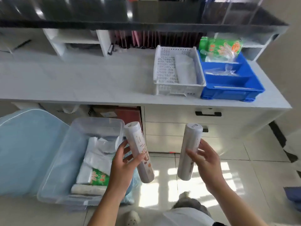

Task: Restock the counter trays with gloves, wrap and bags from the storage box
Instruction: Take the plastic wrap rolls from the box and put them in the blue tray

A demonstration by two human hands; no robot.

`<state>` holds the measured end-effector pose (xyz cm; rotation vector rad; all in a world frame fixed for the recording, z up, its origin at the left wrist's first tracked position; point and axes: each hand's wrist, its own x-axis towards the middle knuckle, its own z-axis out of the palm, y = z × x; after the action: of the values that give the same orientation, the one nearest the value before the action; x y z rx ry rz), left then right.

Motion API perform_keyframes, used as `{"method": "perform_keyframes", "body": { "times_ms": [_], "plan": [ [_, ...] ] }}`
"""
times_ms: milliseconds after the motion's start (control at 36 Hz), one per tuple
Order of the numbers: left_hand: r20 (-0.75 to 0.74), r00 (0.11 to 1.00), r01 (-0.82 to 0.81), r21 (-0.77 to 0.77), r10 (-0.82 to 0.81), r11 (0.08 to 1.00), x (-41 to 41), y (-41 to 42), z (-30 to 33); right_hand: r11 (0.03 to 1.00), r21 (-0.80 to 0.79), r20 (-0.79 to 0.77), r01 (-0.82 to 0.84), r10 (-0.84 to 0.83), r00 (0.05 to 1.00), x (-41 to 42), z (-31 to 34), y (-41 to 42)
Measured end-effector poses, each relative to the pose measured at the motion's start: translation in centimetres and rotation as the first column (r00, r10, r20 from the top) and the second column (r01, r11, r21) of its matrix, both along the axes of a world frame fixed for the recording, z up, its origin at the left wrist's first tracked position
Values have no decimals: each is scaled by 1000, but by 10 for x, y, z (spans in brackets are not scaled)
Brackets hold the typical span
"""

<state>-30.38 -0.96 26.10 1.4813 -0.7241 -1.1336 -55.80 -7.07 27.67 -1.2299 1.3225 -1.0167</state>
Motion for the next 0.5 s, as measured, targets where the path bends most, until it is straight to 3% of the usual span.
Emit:
{"method": "perform_keyframes", "body": {
  "times_ms": [222, 500],
  "plan": [
    [-97, 995, 22, 33, -18, 999, -104, -63, 12, 992, -33, 106, 119, -115, 988, -115, 11, -43],
    [-95, 995, 14, 17, -13, 1000, -234, -152, 24, 983, 14, 83, 183, -184, 979, -282, 2, -99]
  ]
}}
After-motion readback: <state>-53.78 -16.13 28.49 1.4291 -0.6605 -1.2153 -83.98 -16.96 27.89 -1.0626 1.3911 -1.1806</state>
